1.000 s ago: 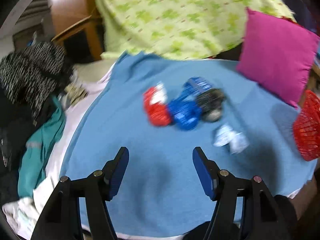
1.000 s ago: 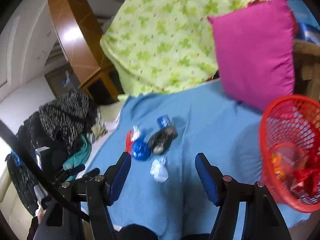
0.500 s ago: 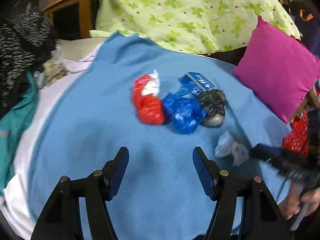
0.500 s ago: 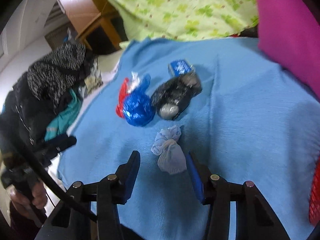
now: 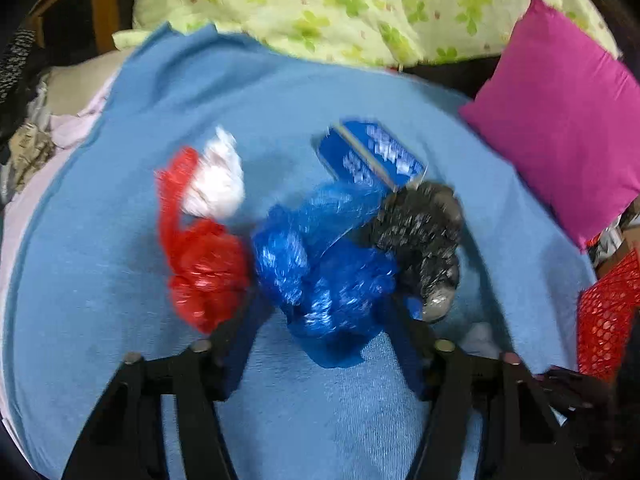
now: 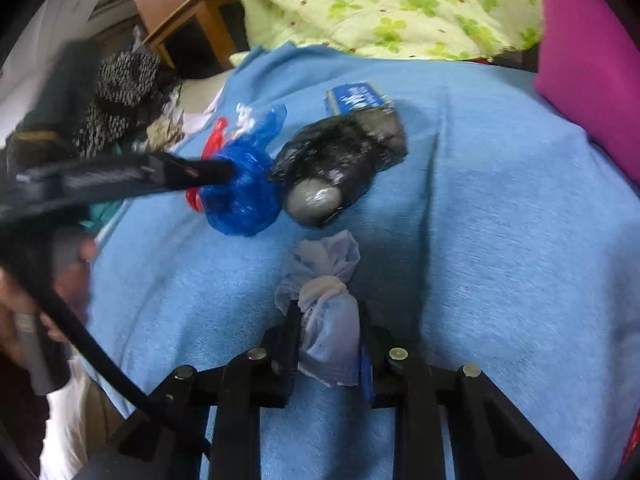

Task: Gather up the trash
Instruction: 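Grasp the white cloth with the right tool while the left tool grasps the blue plastic bag, then carry the white cloth and blue bag toward the red basket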

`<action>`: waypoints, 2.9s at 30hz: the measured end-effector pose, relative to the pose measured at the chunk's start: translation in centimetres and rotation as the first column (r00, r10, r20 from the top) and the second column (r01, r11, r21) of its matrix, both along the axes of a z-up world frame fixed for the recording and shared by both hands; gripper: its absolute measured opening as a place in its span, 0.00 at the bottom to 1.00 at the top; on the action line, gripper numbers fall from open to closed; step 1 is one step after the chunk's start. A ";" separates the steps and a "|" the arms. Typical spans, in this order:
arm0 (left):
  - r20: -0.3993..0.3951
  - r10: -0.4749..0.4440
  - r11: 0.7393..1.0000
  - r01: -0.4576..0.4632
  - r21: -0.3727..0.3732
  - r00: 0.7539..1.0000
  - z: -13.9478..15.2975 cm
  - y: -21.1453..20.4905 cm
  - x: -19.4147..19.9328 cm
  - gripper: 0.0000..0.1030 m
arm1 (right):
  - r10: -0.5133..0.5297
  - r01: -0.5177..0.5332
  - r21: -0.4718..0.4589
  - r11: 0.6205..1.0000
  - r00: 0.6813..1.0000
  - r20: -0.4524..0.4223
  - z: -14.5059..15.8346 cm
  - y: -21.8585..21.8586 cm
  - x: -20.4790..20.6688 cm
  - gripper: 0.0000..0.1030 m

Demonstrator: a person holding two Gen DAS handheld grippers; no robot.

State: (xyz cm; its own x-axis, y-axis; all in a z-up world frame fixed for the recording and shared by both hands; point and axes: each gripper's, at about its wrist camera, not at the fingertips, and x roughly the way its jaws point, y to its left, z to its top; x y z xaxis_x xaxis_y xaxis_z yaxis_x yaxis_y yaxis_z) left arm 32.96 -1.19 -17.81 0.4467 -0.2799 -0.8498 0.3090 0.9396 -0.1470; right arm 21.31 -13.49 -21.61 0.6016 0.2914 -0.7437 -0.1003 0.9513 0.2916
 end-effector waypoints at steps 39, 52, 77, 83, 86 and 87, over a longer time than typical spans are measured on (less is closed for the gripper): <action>0.520 -0.043 0.976 -0.076 0.206 0.853 15.7 -5.8 -27.2 0.37 | -0.201 0.158 0.141 0.977 0.906 0.373 15.5 -7.4 -22.8 0.25; 0.553 -0.089 0.972 -0.050 0.231 0.828 17.0 -8.5 -30.2 0.37 | -0.237 0.180 0.172 0.969 0.875 0.422 16.8 -9.3 -25.7 0.25; 0.562 -0.142 0.969 -0.001 0.246 0.815 17.8 -10.6 -32.4 0.37 | -0.278 0.206 0.200 0.958 0.838 0.469 18.2 -11.7 -28.9 0.25; 0.561 -0.155 0.967 0.008 0.255 0.813 17.8 -11.0 -32.6 0.37 | -0.285 0.211 0.204 0.956 0.833 0.474 18.3 -12.1 -29.4 0.25; 0.559 -0.165 0.965 0.017 0.260 0.813 17.8 -11.1 -32.6 0.37 | -0.287 0.212 0.205 0.955 0.832 0.476 18.4 -12.4 -29.6 0.25; 0.558 -0.167 0.965 0.019 0.262 0.813 17.8 -11.2 -32.7 0.37 | -0.288 0.215 0.204 0.955 0.830 0.477 18.4 -12.5 -29.7 0.25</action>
